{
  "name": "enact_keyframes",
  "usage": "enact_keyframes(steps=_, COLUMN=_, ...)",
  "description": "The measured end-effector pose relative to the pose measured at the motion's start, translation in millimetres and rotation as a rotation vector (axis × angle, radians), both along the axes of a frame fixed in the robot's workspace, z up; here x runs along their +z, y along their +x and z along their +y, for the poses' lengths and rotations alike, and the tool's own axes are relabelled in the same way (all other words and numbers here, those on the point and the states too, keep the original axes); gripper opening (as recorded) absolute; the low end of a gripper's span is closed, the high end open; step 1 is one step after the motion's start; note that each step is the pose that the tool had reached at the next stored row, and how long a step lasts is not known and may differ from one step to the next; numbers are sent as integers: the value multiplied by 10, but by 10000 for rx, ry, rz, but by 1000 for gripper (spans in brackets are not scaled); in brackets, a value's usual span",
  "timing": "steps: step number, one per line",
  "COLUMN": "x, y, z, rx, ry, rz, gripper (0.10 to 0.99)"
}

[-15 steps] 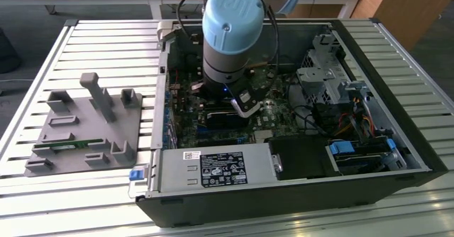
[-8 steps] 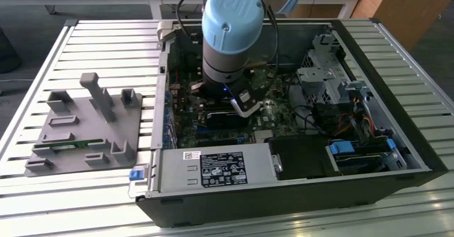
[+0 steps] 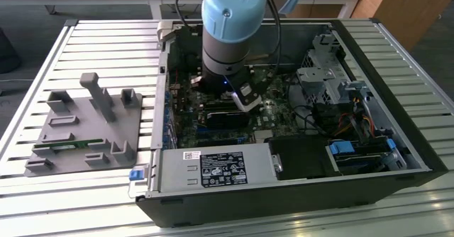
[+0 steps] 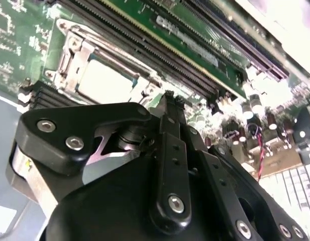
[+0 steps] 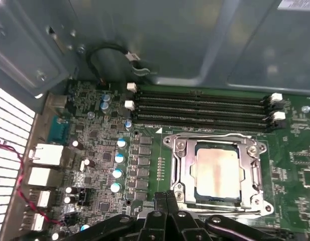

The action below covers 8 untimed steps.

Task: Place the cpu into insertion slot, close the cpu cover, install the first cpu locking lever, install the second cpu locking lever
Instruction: 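Install the second cpu locking lever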

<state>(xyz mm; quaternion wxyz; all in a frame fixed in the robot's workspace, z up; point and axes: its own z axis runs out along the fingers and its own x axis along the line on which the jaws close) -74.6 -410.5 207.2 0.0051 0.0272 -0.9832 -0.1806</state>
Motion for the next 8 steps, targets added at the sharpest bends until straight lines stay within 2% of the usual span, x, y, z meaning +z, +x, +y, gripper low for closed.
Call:
enact_keyframes(steps=5, x=95, y=0, z=0, rx=-8, ry=1, rz=0, gripper=106)
enact_keyframes(steps=8, x=110, y=0, z=0, rx=-8, ry=3, rz=-1, gripper=106)
